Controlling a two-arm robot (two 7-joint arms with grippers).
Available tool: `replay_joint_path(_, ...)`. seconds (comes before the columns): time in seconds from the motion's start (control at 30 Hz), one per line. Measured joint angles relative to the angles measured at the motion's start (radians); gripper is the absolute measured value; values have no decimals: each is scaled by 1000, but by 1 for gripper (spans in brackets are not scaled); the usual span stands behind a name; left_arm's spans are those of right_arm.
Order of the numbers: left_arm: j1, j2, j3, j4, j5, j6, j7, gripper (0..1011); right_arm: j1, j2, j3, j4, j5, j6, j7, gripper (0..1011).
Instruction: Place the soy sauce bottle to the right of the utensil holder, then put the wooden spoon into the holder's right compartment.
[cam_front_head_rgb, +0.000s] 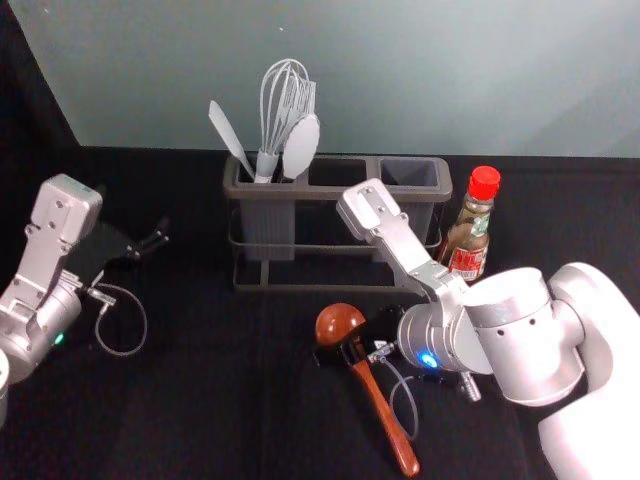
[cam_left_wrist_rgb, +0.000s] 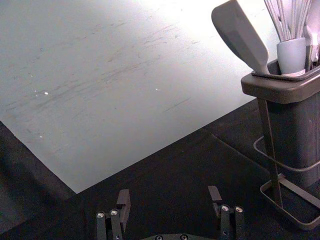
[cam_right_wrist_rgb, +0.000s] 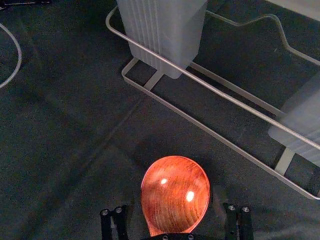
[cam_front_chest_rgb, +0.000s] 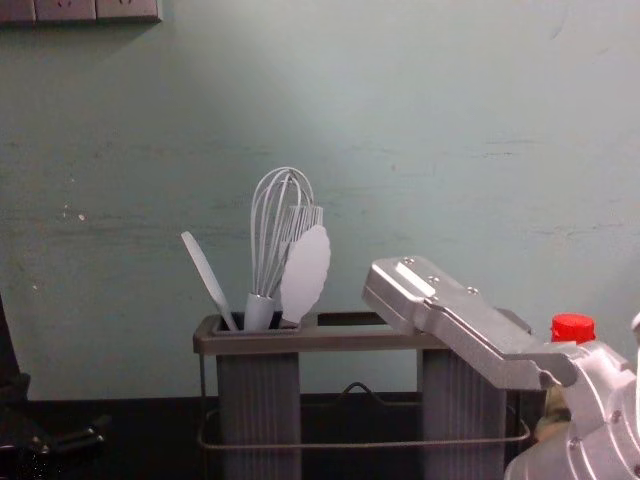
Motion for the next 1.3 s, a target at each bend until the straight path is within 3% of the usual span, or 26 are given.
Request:
replay_joint_path(0.73,0,0,0,0,0,0,0,1011,37,-39,-5,76,-56,-8,25,1003)
replay_joint_path(1.0,0,0,0,0,0,0,0,1011,29,-46,7,74,-70,-15,33,850)
replay_joint_path(1.3,0,0,0,0,0,0,0,1011,4,-41,22,27,-81,-10,49,842)
